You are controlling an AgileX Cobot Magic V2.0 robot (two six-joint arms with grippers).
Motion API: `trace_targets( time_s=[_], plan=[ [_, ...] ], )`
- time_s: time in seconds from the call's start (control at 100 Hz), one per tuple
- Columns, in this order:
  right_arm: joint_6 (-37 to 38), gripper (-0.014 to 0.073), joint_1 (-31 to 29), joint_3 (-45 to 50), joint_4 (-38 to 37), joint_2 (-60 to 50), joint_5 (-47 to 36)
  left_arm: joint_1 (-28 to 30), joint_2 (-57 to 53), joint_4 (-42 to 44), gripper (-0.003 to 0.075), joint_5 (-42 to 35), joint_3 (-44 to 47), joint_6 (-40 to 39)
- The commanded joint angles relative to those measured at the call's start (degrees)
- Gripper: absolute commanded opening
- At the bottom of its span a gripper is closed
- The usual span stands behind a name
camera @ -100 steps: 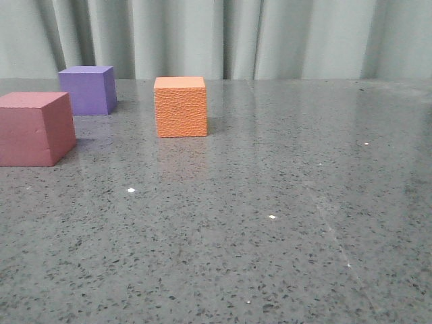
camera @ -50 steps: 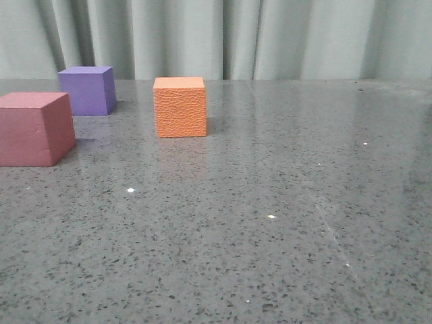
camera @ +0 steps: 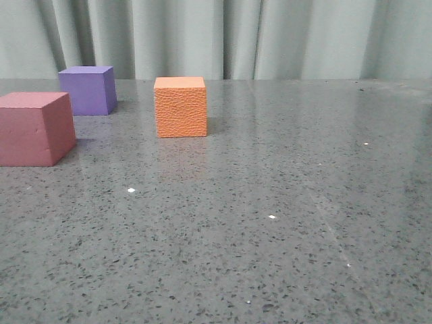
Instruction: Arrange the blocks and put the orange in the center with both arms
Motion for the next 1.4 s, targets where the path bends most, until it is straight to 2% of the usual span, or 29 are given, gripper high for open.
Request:
trace_targets(
  time_s=[0.0, 0.57, 0.65, 0.73, 0.8, 0.93, 1.04, 1.2, 1.27, 1.39],
  plan=[
    [-0.65, -0.0067, -0.27, -0.81, 0.33, -1.19, -5.07, 0.08, -1.90, -0.08, -0.0019, -4.39, 3.14, 0.00],
    [-0.65, -0.0067, -0.20, -0.81, 0.33, -1.19, -5.08, 0.08, -1.90, 0.49, -0.0019, -5.93, 3.14, 0.00],
    [-0.65, -0.0067, -0.20, -0.81, 0.33, -1.19, -5.08, -0.05, -1.90, -0.97, -0.0019, -8.06, 2.65, 0.00],
    [-0.65, -0.0067, -0.20, -0.81, 0.33, -1.19, -5.08, -0.05, -1.80, -3.20, -0.0019, -6.91, 0.78, -0.11],
    [-0.65, -0.0067, -0.20, -0.81, 0.33, -1.19, -5.08, -0.05, -0.93, -5.29, -0.0019, -2.04, -2.64, -0.11],
    [-0.65, -0.0067, -0.20, -0.81, 0.33, -1.19, -5.08, -0.05, 3.65, -7.88, -0.0019, 12.30, -12.85, -0.11],
    [-0.65, -0.0067, -0.20, -0.81, 0.33, -1.19, -5.08, -0.05, 11.39, -8.22, -0.0019, 25.04, -22.99, -0.11],
    [-0.65, -0.0067, -0.20, -0.81, 0.33, -1.19, -5.08, -0.05, 23.70, -11.94, -0.0019, 39.79, -38.80, -0.11],
    [-0.65, -0.0067, -0.20, -0.81, 0.33, -1.19, -5.08, -0.05, 28.45, -12.18, -0.0019, 43.96, -44.47, -0.11],
    [-0.65, -0.0067, -0.20, -0.81, 0.33, -1.19, -5.08, -0.05, 34.97, -11.39, -0.0019, 45.66, -50.54, 0.22]
  ],
)
